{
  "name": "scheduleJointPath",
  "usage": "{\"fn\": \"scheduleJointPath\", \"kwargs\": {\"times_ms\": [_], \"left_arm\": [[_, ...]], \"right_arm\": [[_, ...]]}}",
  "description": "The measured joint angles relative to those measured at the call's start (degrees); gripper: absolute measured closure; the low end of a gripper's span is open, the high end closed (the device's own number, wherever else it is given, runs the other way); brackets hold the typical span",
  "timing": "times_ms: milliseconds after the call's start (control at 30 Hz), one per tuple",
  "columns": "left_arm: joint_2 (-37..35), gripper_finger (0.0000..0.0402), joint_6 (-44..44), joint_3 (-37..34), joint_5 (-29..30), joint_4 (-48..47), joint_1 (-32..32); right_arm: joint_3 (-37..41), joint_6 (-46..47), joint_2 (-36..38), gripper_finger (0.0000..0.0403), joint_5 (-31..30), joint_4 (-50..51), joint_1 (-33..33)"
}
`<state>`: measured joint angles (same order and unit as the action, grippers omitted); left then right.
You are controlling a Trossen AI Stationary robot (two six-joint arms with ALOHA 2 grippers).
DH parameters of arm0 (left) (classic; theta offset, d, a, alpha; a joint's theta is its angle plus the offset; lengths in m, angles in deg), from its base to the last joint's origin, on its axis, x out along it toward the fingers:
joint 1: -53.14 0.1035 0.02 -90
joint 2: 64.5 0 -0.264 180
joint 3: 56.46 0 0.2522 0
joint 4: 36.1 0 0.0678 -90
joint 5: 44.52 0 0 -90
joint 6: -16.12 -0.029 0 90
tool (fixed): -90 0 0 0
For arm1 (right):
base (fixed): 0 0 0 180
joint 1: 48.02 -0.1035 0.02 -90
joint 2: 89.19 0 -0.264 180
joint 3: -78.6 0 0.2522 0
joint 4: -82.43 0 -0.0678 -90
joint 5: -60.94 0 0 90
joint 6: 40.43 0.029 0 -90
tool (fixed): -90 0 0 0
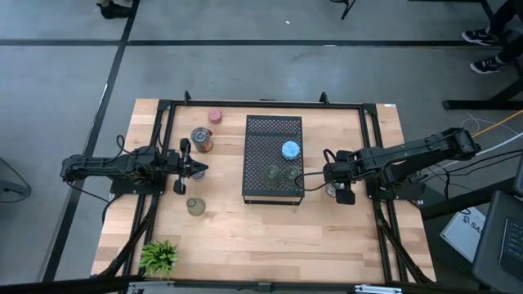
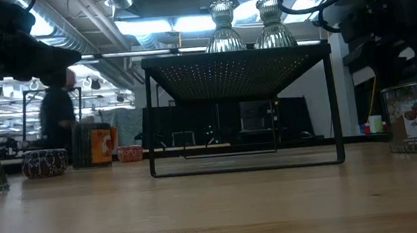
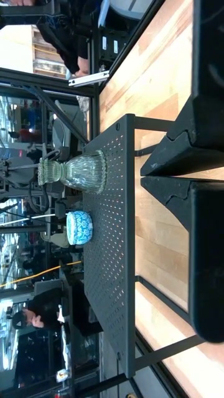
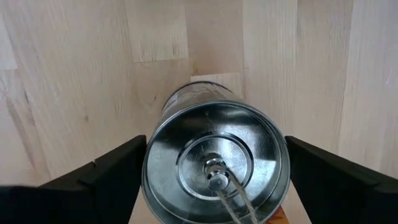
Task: Pick & Place candle stick holders
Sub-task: Put the brown scented candle on the shelf
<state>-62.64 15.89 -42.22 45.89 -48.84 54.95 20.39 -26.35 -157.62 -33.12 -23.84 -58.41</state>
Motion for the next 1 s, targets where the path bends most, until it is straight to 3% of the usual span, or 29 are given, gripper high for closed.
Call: {"fn": "scheduleJointPath", "kwargs": {"times_ms": [700, 1000], "left_arm": [[0.0, 0.0395, 0.0, 0.0, 0.0, 0.0, 0.0], [0.0, 0.0395, 0.0, 0.0, 0.0, 0.0, 0.0]], "right_arm": [[-7.6, 4.8, 1.9, 0.005, -0.2, 11.4, 0.4], [-16.3, 5.0, 2.0, 0.005, -2.9, 20.6, 4.9]]}}
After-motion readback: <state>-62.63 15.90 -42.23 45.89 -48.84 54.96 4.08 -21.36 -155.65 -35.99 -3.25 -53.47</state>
